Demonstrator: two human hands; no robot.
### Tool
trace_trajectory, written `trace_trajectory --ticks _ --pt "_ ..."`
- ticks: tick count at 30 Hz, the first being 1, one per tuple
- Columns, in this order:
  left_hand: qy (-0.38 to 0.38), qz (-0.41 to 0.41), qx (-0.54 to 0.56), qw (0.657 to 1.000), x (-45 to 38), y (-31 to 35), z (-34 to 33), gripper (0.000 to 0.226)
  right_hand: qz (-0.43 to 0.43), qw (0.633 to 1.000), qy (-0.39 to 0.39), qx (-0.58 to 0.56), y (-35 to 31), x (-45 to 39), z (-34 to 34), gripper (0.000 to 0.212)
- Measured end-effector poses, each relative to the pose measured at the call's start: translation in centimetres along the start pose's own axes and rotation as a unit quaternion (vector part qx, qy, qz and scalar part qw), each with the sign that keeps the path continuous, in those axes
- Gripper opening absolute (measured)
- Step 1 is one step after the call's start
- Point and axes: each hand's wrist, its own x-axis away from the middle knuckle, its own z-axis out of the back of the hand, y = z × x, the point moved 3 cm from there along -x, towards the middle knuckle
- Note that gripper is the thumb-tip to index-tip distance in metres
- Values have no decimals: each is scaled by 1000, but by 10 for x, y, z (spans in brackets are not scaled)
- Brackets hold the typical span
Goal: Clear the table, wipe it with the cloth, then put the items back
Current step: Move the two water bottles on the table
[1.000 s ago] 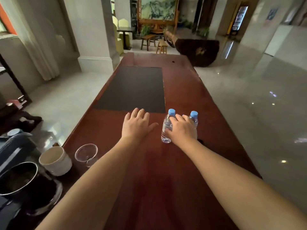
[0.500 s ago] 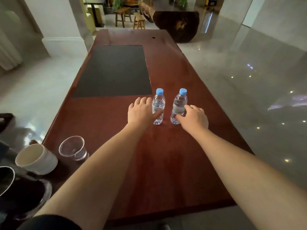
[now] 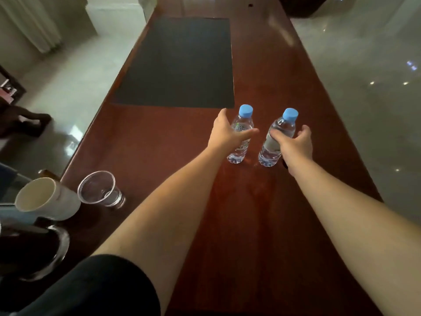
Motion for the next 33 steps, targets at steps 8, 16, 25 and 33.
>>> trace_trajectory --ticks 8,16,25,33 --pt "-18 -31 36 999 -31 -13 -35 71 100 993 -20 -55 1 -34 -27 60" --pt "41 -30 73 996 -32 -15 -9 51 128 990 -36 -42 -18 -34 -60 51" --pt "178 13 96 979 -15 -41 122 50 169 976 -125 -54 -83 14 -144 57" --pt "266 38 99 958 2 -83 237 55 215 952 -211 -56 -136 77 -243 56"
